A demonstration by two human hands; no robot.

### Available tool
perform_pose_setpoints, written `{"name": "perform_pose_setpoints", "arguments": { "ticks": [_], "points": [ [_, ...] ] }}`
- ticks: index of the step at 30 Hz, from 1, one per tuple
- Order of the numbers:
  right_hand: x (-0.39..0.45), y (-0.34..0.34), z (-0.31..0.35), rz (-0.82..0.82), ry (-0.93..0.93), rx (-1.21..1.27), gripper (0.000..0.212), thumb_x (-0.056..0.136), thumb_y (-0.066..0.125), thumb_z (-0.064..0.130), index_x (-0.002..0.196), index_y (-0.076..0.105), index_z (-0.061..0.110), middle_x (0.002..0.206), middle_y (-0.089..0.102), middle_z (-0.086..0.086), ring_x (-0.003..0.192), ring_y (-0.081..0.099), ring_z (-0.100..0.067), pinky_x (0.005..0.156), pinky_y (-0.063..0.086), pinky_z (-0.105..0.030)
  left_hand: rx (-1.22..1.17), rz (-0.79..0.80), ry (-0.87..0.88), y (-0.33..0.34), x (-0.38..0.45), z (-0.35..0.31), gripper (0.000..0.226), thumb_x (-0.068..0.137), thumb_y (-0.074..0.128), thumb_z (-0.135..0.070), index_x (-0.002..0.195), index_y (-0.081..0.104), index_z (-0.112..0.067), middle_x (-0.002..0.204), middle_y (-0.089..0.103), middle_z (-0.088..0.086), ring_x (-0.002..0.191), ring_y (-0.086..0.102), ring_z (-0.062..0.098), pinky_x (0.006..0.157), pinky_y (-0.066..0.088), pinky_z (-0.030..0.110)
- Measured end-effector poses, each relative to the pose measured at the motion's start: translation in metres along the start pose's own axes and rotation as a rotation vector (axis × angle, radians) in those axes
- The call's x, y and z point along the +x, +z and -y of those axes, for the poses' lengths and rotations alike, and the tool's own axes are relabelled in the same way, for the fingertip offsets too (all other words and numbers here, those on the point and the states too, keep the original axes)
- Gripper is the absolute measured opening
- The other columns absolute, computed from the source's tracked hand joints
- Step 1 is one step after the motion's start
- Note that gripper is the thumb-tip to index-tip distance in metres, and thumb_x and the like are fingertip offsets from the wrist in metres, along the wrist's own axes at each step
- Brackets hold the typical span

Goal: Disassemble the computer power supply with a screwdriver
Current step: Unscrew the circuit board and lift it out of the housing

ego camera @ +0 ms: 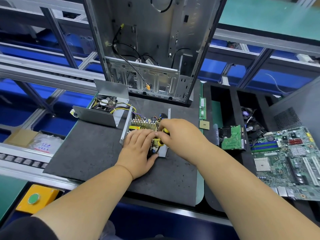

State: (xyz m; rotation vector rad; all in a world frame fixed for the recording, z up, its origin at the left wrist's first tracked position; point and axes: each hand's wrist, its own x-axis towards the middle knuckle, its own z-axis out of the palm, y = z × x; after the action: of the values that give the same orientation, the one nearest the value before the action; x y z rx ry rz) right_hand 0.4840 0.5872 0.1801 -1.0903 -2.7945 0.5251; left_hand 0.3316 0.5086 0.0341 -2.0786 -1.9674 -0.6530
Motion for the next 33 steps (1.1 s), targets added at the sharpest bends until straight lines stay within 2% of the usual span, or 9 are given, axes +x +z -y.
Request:
{"name": "perform_pose_setpoints", "arguments": {
  "ticks": [4, 8, 14, 18, 21, 24, 27, 29, 33],
  "points": [
    [-0.001, -0.001, 0.001, -0.036, 0.016, 0.105, 0.017, 0.095, 0.056, 0.030, 0.105, 0.054, 0.017, 0.093, 0.057, 0.002, 0.085, 0.050, -0.019, 0.065, 0.036, -0.032, -0.006, 0.006, -0.009, 0.000, 0.000, 0.000, 0.068, 0.081, 0.067, -0.046, 0.136, 0.049, -0.010, 0.137, 0.053, 0.006, 0.127, 0.049, 0.030, 0.111, 0.032, 0.050],
    [-0.001, 0.000, -0.002, -0.008, 0.028, 0.085, 0.012, 0.091, 0.054, 0.026, 0.099, 0.058, 0.018, 0.100, 0.054, 0.000, 0.095, 0.048, -0.021, 0.074, 0.038, -0.032, -0.007, 0.029, -0.016, 0.001, -0.001, 0.001, 0.072, 0.081, 0.065, -0.051, 0.138, 0.051, -0.010, 0.139, 0.052, 0.004, 0.130, 0.048, 0.028, 0.113, 0.030, 0.048],
    [-0.001, 0.002, 0.000, -0.042, 0.032, -0.042, 0.043, 0.096, 0.044, 0.057, 0.094, 0.061, 0.018, 0.088, 0.060, 0.002, 0.087, 0.053, -0.019, 0.071, 0.047, -0.037, 0.007, 0.003, -0.011, 0.004, -0.002, 0.001, 0.075, 0.078, 0.066, -0.054, 0.137, 0.046, -0.012, 0.136, 0.050, 0.004, 0.129, 0.045, 0.028, 0.114, 0.027, 0.046],
    [0.000, 0.002, 0.000, -0.052, 0.010, 0.047, 0.022, 0.099, 0.051, 0.036, 0.105, 0.061, 0.017, 0.095, 0.062, -0.001, 0.091, 0.054, -0.021, 0.072, 0.044, -0.035, -0.003, -0.015, -0.004, 0.003, -0.002, 0.001, 0.077, 0.077, 0.068, -0.052, 0.137, 0.040, -0.013, 0.138, 0.049, 0.004, 0.130, 0.043, 0.027, 0.114, 0.026, 0.045],
    [-0.002, 0.005, 0.000, -0.068, 0.011, 0.093, 0.018, 0.095, 0.053, 0.027, 0.108, 0.058, 0.016, 0.100, 0.056, 0.000, 0.095, 0.048, -0.021, 0.075, 0.038, -0.032, -0.007, 0.008, -0.007, 0.002, -0.002, 0.001, 0.075, 0.080, 0.064, -0.052, 0.140, 0.044, -0.013, 0.139, 0.050, 0.004, 0.131, 0.045, 0.027, 0.115, 0.026, 0.046],
    [-0.004, 0.008, -0.001, -0.072, 0.023, 0.065, 0.019, 0.094, 0.051, 0.028, 0.106, 0.058, 0.016, 0.099, 0.054, 0.000, 0.098, 0.046, -0.023, 0.082, 0.042, -0.036, -0.002, 0.010, -0.006, 0.001, -0.002, 0.001, 0.074, 0.079, 0.064, -0.052, 0.140, 0.047, -0.012, 0.139, 0.050, 0.003, 0.131, 0.045, 0.026, 0.115, 0.026, 0.045],
    [-0.004, 0.009, -0.001, -0.123, 0.002, -0.122, 0.033, 0.097, 0.044, 0.048, 0.101, 0.058, 0.019, 0.093, 0.058, 0.002, 0.091, 0.049, -0.022, 0.077, 0.044, -0.039, -0.002, -0.009, 0.001, 0.002, -0.001, 0.001, 0.075, 0.079, 0.064, -0.050, 0.138, 0.043, -0.011, 0.137, 0.047, 0.003, 0.130, 0.044, 0.027, 0.116, 0.025, 0.044],
    [-0.002, 0.009, -0.001, -0.121, 0.010, -0.137, 0.039, 0.098, 0.041, 0.054, 0.100, 0.058, 0.020, 0.089, 0.061, 0.003, 0.088, 0.052, -0.022, 0.073, 0.044, -0.037, -0.003, -0.023, 0.008, 0.002, -0.001, 0.001, 0.075, 0.078, 0.065, -0.050, 0.137, 0.041, -0.011, 0.137, 0.044, 0.003, 0.129, 0.043, 0.027, 0.117, 0.023, 0.042],
    [0.002, 0.008, 0.000, -0.081, 0.029, 0.043, 0.024, 0.099, 0.051, 0.039, 0.107, 0.059, 0.018, 0.091, 0.063, 0.002, 0.090, 0.054, -0.021, 0.069, 0.042, -0.035, -0.013, -0.025, 0.013, 0.002, -0.001, 0.002, 0.074, 0.077, 0.066, -0.049, 0.137, 0.040, -0.013, 0.137, 0.046, 0.004, 0.129, 0.043, 0.027, 0.116, 0.022, 0.042]
  ]
}}
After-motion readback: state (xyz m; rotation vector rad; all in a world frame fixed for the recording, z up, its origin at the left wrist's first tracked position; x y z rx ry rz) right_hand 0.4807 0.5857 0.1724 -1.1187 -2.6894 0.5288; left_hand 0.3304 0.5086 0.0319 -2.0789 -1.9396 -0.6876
